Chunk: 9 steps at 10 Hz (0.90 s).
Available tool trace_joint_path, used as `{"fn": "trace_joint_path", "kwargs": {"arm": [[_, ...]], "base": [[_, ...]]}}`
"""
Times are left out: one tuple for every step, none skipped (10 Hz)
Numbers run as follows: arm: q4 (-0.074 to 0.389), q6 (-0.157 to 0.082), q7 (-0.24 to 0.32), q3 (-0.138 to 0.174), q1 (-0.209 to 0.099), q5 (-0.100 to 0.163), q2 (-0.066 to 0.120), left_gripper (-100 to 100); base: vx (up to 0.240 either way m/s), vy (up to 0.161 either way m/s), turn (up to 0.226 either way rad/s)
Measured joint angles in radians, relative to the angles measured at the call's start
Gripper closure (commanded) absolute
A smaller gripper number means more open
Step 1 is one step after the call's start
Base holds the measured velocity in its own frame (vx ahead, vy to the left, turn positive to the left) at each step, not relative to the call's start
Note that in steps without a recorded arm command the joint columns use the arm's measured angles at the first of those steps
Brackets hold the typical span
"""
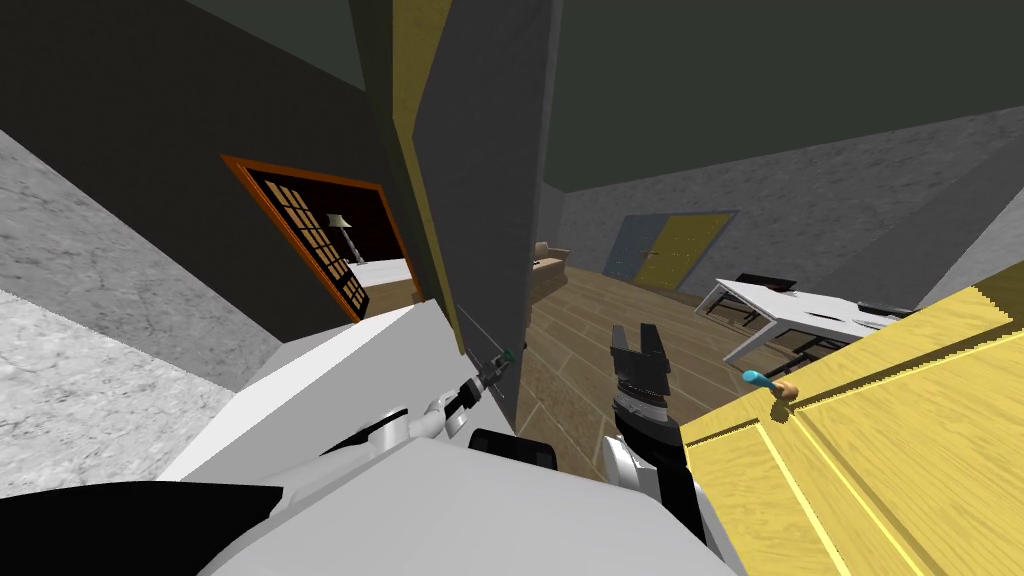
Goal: Push the door open
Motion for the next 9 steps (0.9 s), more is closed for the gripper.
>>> {"fn": "trace_joint_path", "kwargs": {"arm": [[0.015, -0.007, 0.022, 0.003, -0.005, 0.003, -0.008, 100], [-0.003, -0.002, 0.047, 0.007, 0.005, 0.008, -0.005, 100], [-0.009, 0.002, 0.074, 0.013, 0.011, 0.014, -0.008, 100], [0.009, -0.005, 0.097, 0.015, 0.005, 0.017, -0.017, 100], [-0.01, 0.002, 0.122, 0.02, 0.014, 0.022, -0.015, 100], [-0.018, 0.007, 0.149, 0.026, 0.02, 0.029, -0.017, 100], [-0.01, 0.003, 0.173, 0.028, 0.017, 0.032, -0.022, 100], [-0.025, 0.01, 0.2, 0.034, 0.025, 0.038, -0.02, 100], [-0.031, 0.014, 0.229, 0.041, 0.031, 0.045, -0.023, 100]], "base": [[0.03, -0.016, -0.027], [0.047, -0.018, -0.043], [0.033, -0.011, -0.021], [0.032, -0.01, -0.034], [0.047, -0.017, -0.05], [0.035, -0.015, -0.02], [0.038, -0.022, -0.032], [0.057, -0.024, -0.05], [0.044, -0.011, -0.02]]}}
